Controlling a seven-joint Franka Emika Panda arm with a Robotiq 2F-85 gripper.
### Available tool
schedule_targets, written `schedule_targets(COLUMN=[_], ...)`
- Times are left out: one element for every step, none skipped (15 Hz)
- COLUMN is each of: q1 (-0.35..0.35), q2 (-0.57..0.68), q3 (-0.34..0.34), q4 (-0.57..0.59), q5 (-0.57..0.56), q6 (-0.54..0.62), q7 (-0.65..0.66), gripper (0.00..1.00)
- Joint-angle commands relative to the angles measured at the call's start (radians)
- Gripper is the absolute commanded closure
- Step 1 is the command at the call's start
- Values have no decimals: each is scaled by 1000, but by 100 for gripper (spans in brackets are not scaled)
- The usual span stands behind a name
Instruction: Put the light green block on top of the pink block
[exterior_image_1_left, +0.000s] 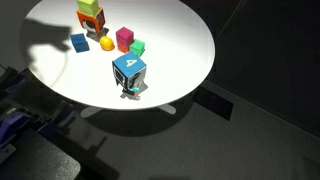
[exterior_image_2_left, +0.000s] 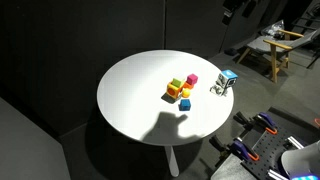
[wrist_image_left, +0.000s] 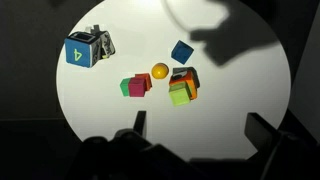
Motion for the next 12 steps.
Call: schedule_targets(q1=[10, 10, 10, 10, 10, 10, 10, 5, 3, 4, 6, 6], q2=[1, 0, 0, 0, 0, 0, 0, 7, 22, 39, 52, 69], q3=[-8, -8, -8, -8, -8, -8, -8, -7, -11, -16, -22, -26], q4=[2, 2, 2, 2, 2, 2, 2, 5, 11, 19, 21, 24], q5=[-5, -5, -5, -5, -5, -5, -5, -10, -10, -6, -1, -1], q6=[-2, -2, -2, -2, -2, -2, -2, 11, 32, 41, 61, 85], q7=[4, 4, 4, 4, 4, 4, 4, 10, 8, -2, -10, -16], gripper=[0, 0, 0, 0, 0, 0, 0, 0, 0, 0, 0, 0])
